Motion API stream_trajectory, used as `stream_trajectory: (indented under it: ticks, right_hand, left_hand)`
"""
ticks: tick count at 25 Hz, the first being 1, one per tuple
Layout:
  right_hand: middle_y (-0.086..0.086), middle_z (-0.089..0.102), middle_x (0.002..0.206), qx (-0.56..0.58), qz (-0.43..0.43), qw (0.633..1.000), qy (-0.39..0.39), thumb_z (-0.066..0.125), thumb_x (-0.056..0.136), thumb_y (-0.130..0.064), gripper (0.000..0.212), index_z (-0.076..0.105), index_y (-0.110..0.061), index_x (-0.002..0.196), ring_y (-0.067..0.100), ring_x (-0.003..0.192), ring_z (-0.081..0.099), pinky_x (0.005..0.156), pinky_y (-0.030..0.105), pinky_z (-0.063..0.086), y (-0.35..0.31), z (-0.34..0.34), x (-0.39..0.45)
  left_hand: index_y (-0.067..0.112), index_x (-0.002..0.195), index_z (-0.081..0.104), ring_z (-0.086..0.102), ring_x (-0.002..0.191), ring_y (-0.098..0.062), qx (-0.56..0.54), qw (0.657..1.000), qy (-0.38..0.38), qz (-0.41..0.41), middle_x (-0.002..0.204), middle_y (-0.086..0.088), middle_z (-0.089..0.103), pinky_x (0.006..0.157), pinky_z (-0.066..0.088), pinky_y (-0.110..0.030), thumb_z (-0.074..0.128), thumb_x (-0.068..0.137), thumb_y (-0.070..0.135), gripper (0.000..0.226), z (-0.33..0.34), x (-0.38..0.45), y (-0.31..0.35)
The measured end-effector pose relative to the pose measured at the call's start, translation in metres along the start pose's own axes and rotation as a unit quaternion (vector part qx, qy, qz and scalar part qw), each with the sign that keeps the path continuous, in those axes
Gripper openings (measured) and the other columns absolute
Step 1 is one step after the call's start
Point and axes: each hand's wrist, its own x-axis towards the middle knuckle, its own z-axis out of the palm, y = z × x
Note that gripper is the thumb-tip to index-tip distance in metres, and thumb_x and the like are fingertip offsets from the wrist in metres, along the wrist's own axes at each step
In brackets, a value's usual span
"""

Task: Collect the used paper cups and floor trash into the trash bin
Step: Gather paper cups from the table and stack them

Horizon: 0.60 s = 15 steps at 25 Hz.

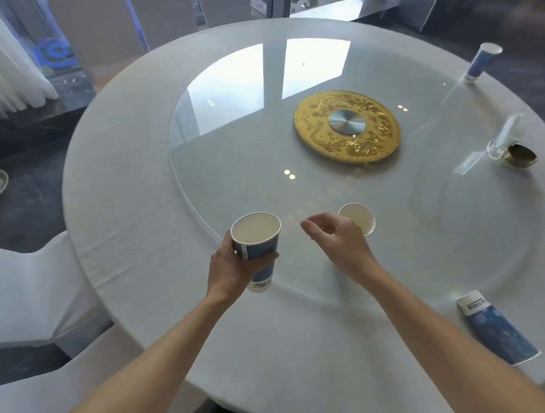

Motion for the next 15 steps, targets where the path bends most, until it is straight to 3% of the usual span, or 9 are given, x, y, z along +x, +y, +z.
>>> stream_trajectory:
  ticks: [4,9,12,15]
  right_hand:
    - [0.012,0.064,0.123,-0.174,-0.067,0.977,0.099,0.080,0.087,-0.034,0.055,0.064,-0.009,0.133,0.029,0.118,0.059,0.100,0.042,0.048,0.037,-0.031,0.012]
    - [0.016,0.019,0.166,-0.287,0.019,0.957,0.031,0.080,0.081,-0.050,0.103,0.023,-0.019,0.161,0.037,0.154,0.017,0.121,0.051,0.024,0.069,-0.044,0.043]
    - [0.013,0.011,0.170,-0.290,0.040,0.956,-0.015,0.078,0.082,-0.052,0.108,0.016,-0.020,0.163,0.034,0.158,0.006,0.123,0.051,0.018,0.084,-0.040,0.057]
    - [0.012,0.029,0.158,-0.325,0.015,0.946,0.011,0.075,0.086,-0.044,0.089,0.029,-0.016,0.158,0.035,0.151,0.020,0.118,0.049,0.028,0.096,-0.035,0.065]
  left_hand:
    - [0.029,0.122,0.062,0.069,0.094,-0.019,0.044,0.998,0.047,-0.021,0.097,0.016,0.069,0.071,0.055,-0.033,0.098,0.059,0.050,0.075,0.028,-0.030,0.004]
    - [0.036,0.107,0.051,0.063,0.090,-0.018,0.122,0.990,0.036,-0.054,0.093,0.019,0.064,0.076,0.051,-0.036,0.096,0.059,0.055,0.069,0.049,-0.067,-0.007]
    - [0.039,0.118,0.054,0.067,0.099,-0.015,0.102,0.992,-0.021,-0.068,0.102,0.019,0.067,0.086,0.058,-0.041,0.097,0.058,0.050,0.075,0.050,-0.081,-0.019]
    - [0.043,0.120,0.055,0.070,0.101,-0.013,0.088,0.989,-0.086,-0.076,0.106,0.016,0.071,0.086,0.061,-0.040,0.094,0.056,0.047,0.075,0.043,-0.085,-0.026]
